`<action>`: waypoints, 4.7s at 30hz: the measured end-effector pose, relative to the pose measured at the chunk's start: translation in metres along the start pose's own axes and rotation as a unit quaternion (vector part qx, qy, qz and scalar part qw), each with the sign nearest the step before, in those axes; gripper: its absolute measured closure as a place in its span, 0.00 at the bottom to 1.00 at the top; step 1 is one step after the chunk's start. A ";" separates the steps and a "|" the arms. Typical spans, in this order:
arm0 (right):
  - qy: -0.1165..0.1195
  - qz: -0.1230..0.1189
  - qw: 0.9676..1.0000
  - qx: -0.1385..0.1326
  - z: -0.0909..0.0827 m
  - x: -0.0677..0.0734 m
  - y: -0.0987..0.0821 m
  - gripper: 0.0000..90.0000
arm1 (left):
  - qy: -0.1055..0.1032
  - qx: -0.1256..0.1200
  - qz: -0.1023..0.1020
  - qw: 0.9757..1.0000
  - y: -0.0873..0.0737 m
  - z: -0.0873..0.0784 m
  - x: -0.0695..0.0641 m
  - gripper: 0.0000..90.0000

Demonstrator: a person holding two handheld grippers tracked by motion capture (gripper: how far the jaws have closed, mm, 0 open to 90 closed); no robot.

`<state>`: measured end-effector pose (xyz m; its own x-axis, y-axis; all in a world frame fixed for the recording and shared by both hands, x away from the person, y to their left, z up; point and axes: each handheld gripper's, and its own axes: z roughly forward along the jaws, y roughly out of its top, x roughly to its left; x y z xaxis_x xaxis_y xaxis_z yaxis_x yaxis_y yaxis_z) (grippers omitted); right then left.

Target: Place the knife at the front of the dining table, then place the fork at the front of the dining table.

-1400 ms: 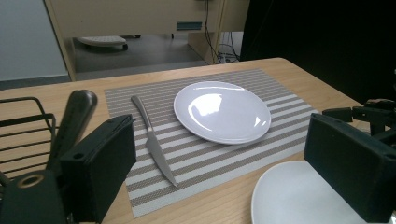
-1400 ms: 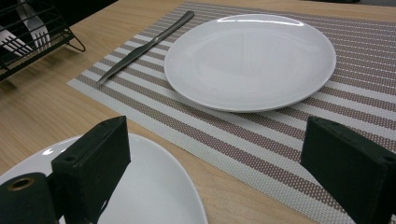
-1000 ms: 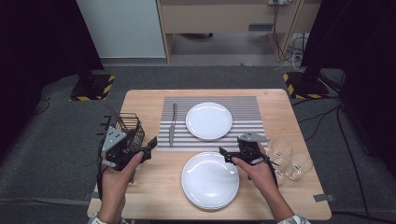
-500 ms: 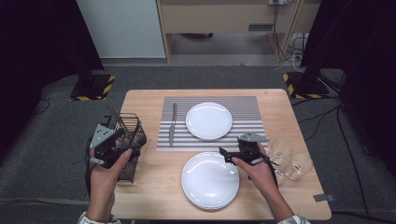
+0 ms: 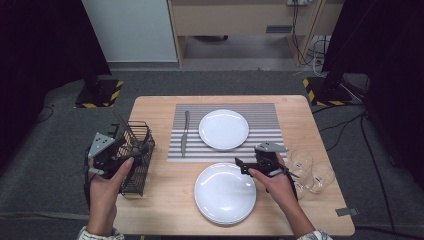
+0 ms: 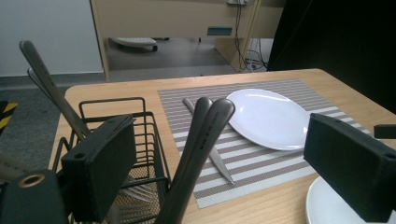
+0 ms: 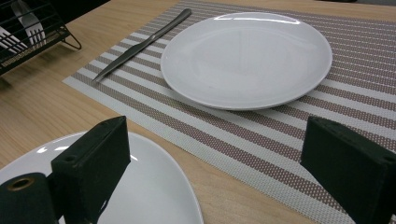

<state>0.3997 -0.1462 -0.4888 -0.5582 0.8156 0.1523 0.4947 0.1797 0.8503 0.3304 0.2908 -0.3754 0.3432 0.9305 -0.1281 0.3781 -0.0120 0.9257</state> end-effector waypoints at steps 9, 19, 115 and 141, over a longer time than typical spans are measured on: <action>0.000 -0.001 1.000 0.000 0.000 0.000 0.000 0.09 | 0.009 0.004 0.001 1.000 -0.003 0.002 0.006 0.10; 0.000 -0.002 1.000 0.002 0.000 0.000 -0.001 0.09 | 0.017 0.005 0.007 1.000 -0.005 0.003 0.009 0.10; 0.001 -0.015 1.000 0.021 0.005 0.003 -0.005 0.09 | 0.043 -0.011 -0.060 0.997 -0.017 0.006 0.094 0.94; -0.001 -0.015 1.000 0.011 0.002 0.003 -0.004 0.09 | 0.032 -0.075 -0.038 0.996 0.022 -0.021 0.077 0.96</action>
<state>0.3979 -0.1435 -0.4930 -0.5722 0.8105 0.1251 0.4923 0.2175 0.8428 0.3472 0.3696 -0.3580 0.2609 0.9482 -0.1812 0.2660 0.1098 0.9577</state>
